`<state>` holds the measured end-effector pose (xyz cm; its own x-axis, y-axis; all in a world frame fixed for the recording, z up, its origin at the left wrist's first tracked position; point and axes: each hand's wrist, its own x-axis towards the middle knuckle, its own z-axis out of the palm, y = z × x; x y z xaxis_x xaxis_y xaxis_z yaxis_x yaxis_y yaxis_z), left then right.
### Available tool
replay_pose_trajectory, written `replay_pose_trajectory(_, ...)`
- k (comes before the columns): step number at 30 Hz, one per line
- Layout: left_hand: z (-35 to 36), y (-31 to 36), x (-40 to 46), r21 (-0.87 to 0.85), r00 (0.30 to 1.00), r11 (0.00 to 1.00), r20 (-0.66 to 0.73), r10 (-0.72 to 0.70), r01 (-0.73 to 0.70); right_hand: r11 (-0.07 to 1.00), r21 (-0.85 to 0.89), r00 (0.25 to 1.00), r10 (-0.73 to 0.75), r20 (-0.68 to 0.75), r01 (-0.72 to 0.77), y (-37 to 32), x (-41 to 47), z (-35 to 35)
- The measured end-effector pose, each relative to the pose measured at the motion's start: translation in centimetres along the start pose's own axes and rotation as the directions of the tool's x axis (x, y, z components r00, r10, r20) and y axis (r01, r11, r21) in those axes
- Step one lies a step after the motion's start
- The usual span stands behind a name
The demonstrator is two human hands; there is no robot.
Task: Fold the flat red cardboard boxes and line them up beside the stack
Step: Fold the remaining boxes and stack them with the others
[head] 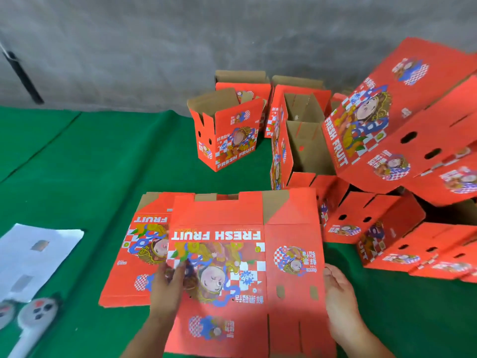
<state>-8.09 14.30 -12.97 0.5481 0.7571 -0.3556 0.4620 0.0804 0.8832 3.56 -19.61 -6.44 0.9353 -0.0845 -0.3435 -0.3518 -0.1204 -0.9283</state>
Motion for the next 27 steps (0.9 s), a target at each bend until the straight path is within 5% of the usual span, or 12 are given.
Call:
replay_pose_trajectory(6,0.7,3.0,-3.1,-0.218,0.968,0.964,0.165,0.188,-0.150,0.999,0.020,0.999,0.048,-0.018,-0.048,-3.6,0.6,-4.1)
replay_pose_trajectory(11,0.8,7.8,-6.3,-0.326,0.874,0.905,0.311,0.374,-0.272,0.997,0.004,0.997,-0.071,-0.009,0.071,-6.6,0.8,-7.2)
replay_pose_trajectory(16,1.7,9.7,-8.9,-0.387,0.760,0.860,0.430,0.487,-0.333,0.973,0.220,0.993,-0.089,0.081,0.070,-8.0,0.2,-9.5)
replay_pose_trajectory(23,2.8,8.6,-9.9,-0.332,0.769,0.874,0.427,0.475,-0.356,0.990,0.060,0.986,-0.120,-0.114,0.127,-6.5,-0.8,-11.6)
replay_pose_trajectory(27,1.8,7.2,-9.0,-0.372,0.784,0.927,0.562,0.264,-0.046,0.992,0.051,0.983,-0.104,-0.149,0.113,-5.8,-1.5,-11.9)
